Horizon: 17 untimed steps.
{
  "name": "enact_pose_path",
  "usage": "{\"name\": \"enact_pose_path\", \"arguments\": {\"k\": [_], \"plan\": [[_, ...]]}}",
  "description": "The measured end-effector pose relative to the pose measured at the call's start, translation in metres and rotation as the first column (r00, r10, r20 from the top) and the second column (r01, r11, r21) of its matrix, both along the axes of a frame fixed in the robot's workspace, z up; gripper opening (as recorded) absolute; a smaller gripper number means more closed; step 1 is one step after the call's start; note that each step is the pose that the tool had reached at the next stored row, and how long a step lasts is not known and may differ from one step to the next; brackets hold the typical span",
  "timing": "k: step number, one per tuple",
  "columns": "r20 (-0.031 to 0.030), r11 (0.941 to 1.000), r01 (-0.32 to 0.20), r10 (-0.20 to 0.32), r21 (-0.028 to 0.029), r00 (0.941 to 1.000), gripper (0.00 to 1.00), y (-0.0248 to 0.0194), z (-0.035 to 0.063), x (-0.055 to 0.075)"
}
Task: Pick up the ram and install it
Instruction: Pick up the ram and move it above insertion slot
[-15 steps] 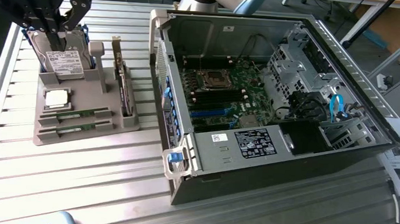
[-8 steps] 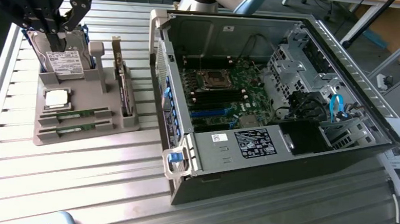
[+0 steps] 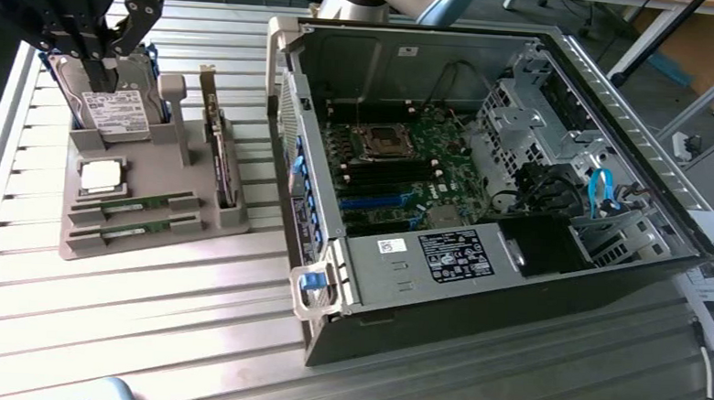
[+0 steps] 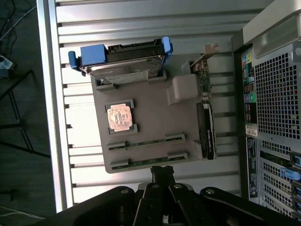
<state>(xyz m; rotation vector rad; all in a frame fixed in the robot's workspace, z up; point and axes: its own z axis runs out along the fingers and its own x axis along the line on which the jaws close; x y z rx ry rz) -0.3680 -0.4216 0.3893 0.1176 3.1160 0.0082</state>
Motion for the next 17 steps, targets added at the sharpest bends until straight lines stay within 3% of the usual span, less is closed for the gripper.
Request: {"name": "enact_pose_path", "arguments": {"k": [17], "plan": [[-0.0010, 1.0000, -0.008, 0.008, 0.0003, 1.0000, 0.10, 0.0000, -0.0001, 0.0000]]}}
